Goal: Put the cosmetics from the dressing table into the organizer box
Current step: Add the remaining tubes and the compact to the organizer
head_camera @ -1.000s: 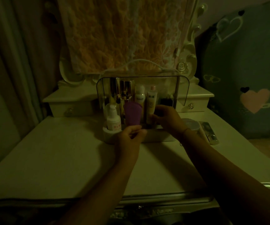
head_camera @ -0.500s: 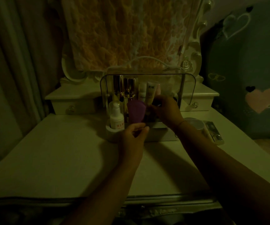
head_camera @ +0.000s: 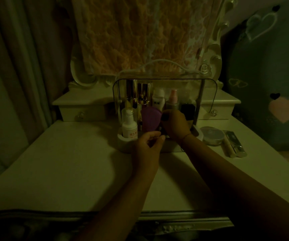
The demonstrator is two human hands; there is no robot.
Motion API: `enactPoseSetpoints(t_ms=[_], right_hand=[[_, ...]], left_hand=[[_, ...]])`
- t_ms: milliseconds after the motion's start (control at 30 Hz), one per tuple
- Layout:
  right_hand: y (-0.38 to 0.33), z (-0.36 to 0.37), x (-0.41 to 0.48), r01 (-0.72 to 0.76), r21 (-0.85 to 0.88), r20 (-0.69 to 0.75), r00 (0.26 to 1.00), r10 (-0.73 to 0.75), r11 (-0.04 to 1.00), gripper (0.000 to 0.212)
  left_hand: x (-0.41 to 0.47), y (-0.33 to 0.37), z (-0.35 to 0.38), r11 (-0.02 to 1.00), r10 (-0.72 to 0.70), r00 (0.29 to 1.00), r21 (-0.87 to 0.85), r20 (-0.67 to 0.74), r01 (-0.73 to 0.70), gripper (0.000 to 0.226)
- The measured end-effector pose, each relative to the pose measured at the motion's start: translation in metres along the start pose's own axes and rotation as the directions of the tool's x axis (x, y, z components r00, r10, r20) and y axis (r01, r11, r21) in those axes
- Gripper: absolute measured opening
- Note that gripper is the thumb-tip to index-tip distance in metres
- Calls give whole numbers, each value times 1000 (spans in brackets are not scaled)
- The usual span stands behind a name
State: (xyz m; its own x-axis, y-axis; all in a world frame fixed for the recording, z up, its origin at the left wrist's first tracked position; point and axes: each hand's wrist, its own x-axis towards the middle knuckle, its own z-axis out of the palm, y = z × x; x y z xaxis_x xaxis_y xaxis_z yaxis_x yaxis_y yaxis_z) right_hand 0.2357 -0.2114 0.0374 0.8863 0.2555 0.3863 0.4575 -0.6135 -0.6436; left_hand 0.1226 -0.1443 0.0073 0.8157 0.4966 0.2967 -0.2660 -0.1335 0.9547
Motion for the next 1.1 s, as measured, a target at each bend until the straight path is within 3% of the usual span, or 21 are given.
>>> enactPoseSetpoints(t_ms=[1100], right_hand=[[5,0,-12,-70,-7,-53,996,70,998,14]], left_hand=[[-2,6,1,1000,-14,1000,-16,10,14,21]])
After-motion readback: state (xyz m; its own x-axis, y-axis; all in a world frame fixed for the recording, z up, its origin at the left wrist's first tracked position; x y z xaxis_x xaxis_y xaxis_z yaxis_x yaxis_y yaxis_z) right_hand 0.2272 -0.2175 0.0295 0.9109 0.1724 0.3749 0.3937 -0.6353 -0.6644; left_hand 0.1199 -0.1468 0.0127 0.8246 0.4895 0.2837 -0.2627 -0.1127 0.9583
